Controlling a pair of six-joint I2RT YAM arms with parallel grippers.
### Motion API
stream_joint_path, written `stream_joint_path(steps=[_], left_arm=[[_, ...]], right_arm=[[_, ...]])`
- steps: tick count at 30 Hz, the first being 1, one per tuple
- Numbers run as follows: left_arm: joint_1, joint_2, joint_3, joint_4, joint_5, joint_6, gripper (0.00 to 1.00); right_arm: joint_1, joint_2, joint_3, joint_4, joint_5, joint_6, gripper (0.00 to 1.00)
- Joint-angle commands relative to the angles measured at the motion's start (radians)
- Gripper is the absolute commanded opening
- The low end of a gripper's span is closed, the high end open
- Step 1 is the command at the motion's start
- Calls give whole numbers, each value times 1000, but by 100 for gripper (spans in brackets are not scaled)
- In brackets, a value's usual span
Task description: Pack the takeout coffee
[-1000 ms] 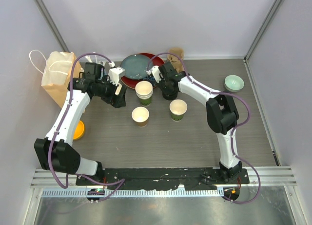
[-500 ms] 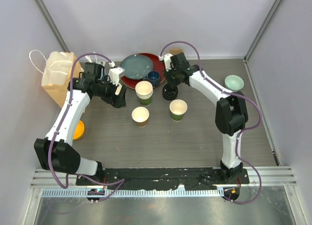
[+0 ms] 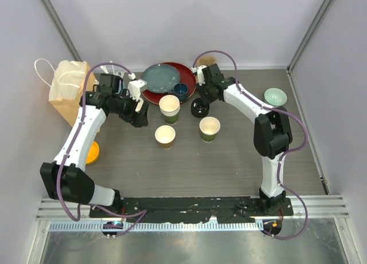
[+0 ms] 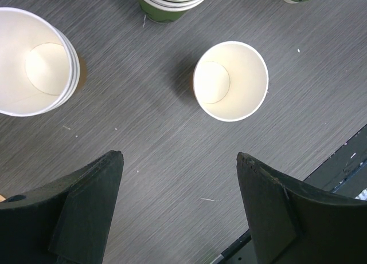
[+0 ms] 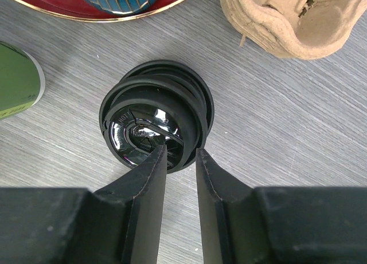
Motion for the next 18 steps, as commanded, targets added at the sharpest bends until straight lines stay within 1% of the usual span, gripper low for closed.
stream_joint_path(steps=[1, 5, 14, 16, 18], left_arm=[[6, -11, 37, -12, 27, 19, 84], [7, -8, 39, -13, 27, 21, 84], [6, -5, 42, -16, 24, 23, 84], [6, -5, 47, -16, 24, 23, 84], [6, -5, 48, -18, 23, 23, 84]], right_arm=[[4, 2, -4, 14, 18, 23, 34], [4, 1, -31, 14, 25, 17, 34], [3, 22, -28, 14, 24, 11, 34], [3, 31, -22, 11, 15, 8, 33], [1, 45, -8, 15, 4, 8, 30]])
